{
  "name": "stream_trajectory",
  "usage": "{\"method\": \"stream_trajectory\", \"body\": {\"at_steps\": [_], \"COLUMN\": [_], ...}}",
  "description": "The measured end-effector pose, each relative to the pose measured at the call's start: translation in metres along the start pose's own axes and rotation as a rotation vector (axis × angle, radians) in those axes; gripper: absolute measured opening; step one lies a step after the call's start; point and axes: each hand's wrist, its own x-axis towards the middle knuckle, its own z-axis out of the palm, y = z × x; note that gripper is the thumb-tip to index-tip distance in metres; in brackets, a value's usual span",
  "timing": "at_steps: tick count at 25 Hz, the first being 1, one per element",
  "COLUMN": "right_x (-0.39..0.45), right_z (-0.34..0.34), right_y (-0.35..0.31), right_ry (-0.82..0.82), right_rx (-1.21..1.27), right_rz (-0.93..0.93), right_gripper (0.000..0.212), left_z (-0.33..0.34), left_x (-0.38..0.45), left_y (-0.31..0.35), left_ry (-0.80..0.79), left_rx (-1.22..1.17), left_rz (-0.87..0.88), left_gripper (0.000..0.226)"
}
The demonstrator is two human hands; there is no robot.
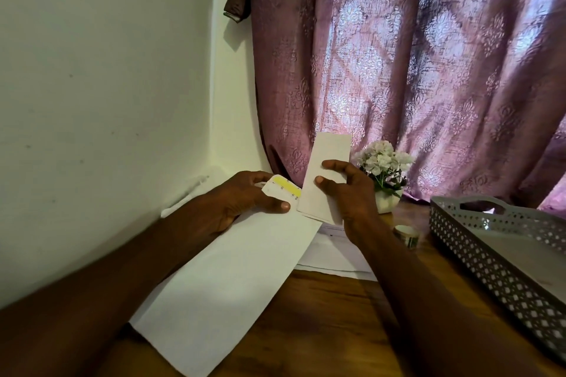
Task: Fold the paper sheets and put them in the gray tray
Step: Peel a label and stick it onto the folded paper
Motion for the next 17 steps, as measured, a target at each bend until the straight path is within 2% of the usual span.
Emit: {"method": "stream_trajectory", "body": {"at_steps": [4,10,17], "right_x": [0.005,0.006,0.008], "right_z": [-0.003,-0.004,-0.004], "right_y": [-0.004,-0.001,-0.004], "right_ry": [0.104,0.153,0.167], "right_rx": [0.017,0.002,0.111], "right_rz": [-0.12,-0.137,-0.027], "right_gripper": [0.032,0.031,0.031], "left_z": [0.003,0.01,0.013], "left_x": [0.002,0.002,0.004], "left_y": [-0.002,-0.002,-0.006], "left_ry": [0.0,0.012,-0.038], "left_rx": [-0.012,-0.062,-0.048], "left_rz": [-0.012,-0.005,0.027], "left_gripper": [0.061,0.059,0.054]}}
